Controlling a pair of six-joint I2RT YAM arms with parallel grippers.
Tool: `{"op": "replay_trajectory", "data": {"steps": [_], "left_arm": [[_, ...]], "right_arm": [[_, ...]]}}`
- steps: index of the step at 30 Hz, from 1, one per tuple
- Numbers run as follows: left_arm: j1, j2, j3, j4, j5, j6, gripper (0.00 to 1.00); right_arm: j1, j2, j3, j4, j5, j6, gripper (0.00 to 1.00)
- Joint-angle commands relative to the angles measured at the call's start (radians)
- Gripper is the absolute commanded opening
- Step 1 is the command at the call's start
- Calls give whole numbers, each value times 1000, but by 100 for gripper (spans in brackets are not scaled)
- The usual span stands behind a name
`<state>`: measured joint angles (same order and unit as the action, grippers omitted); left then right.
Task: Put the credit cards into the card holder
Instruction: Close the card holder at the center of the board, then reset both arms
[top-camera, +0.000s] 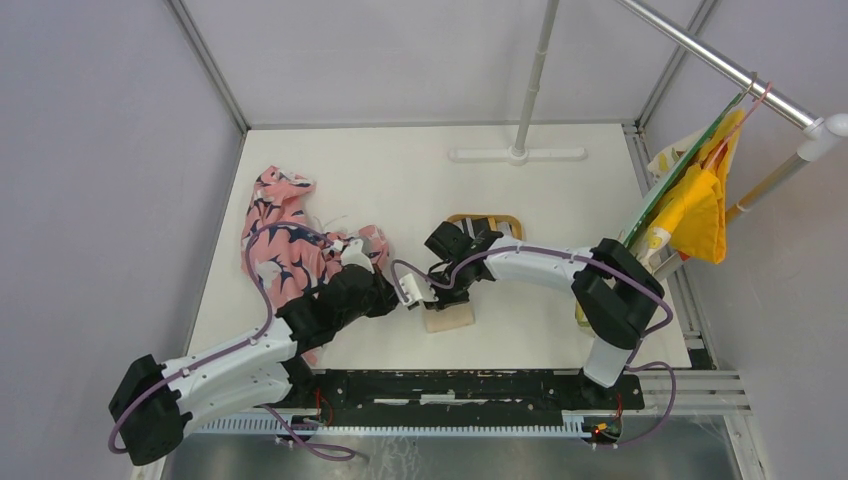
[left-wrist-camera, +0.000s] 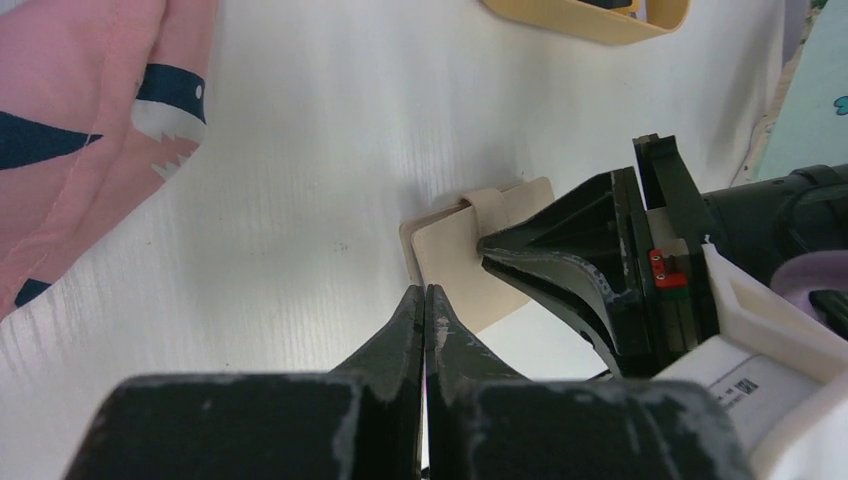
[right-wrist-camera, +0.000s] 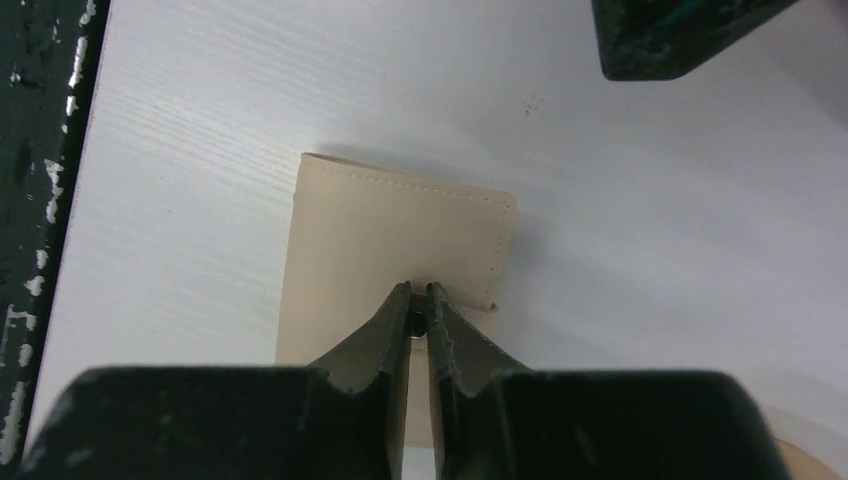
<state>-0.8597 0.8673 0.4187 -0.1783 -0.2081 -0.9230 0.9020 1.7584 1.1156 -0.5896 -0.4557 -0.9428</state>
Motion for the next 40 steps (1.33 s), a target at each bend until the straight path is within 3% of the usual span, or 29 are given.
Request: {"op": "replay_trajectory", "data": {"steps": [1,5,8,10,13,17,19,21,26,29,31,40], "left_arm": [[1,-43,7,19,-23,55,2],[1,-82,44,-2,-32,102,2],[1,-131,75,-24,-50,145,3],[1,-164,104,-47,-68,179,11],[1,-189,174,-86,-104,249,35],[1,-175,318,-156,-151,360,83],[0,-152,392,-194,-178,403,97],[1,-127,466,-231,-191,444,100],[1,-107,605,-284,-185,504,100],[1,-107,675,-316,-170,527,100],[1,-109,713,-339,-157,539,100],[0,-141,722,-343,-116,539,100]], "right_arm": [[-24,-25,31,-73,-24,-16,23],[-55,-101,124,-165,-127,-72,39],[-87,-179,128,-179,-116,-69,53],[-117,-272,87,-138,-73,-61,65],[-183,-411,33,-45,-8,11,98],[-288,-559,60,86,135,267,98],[-299,-618,80,126,244,353,98],[-307,-688,88,159,283,404,98],[-357,-778,198,90,204,459,98],[-383,-828,223,149,341,658,98],[-408,-853,240,150,361,699,98],[-489,-896,237,144,288,714,98]]}}
